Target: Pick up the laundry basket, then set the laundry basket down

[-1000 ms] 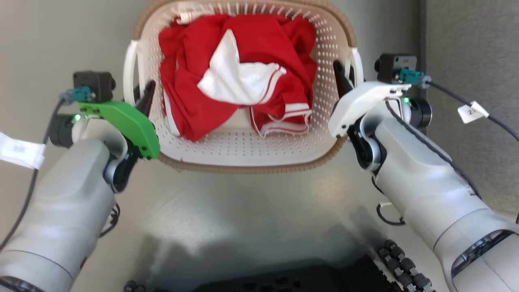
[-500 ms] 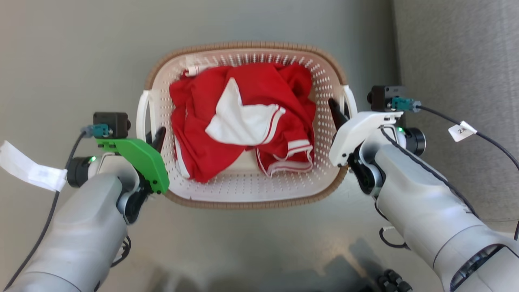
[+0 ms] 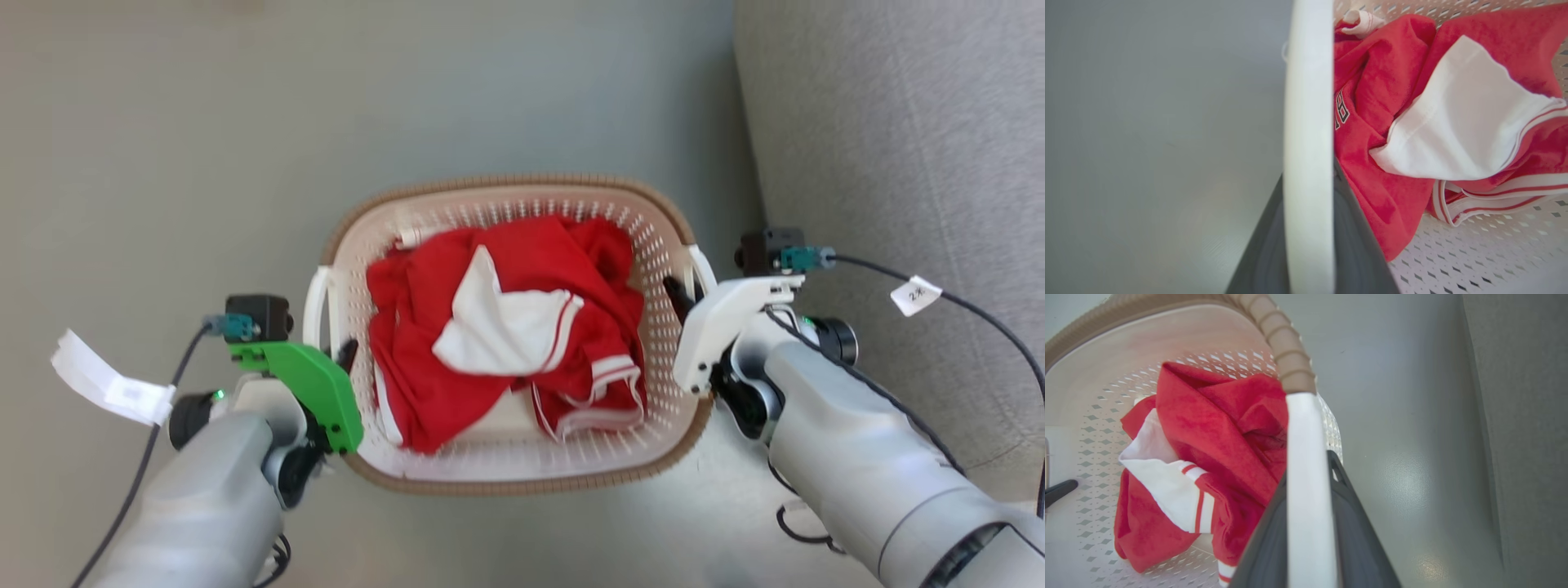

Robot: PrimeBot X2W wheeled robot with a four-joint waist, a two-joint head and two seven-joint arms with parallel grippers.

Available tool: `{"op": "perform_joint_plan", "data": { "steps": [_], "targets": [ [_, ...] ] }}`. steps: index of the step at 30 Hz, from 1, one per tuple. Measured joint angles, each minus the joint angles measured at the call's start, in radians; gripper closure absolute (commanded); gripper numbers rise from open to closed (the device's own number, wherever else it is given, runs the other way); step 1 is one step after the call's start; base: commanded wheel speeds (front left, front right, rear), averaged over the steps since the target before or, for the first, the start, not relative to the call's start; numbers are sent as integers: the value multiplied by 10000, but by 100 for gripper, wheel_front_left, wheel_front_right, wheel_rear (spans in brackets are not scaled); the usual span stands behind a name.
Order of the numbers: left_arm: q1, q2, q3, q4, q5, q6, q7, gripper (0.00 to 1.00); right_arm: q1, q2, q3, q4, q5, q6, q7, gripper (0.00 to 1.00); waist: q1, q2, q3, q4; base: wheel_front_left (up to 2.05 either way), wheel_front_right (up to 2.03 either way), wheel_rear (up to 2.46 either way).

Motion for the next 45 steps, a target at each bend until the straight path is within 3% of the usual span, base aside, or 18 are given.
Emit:
{"op": "perform_joint_plan", "data": {
  "steps": [11, 27, 45],
  "targets": [
    [699, -437, -84, 627, -349, 0, 754, 100, 904, -58, 382, 190, 671, 278, 1011, 100, 0, 0, -1590, -9, 0, 0, 0],
    [1542, -978, -4, 1592, -947, 12, 1751, 100, 1577, -82, 972, 366, 1158, 372, 2500, 100, 0, 0, -3631, -38, 0, 0, 0],
    [1639, -1141, -79, 1929, -1045, 148, 2500, 100, 1880, -105, 1179, 399, 1636, 374, 3229, 100, 0, 0, -4204, -177, 0, 0, 0]
  ]
}}
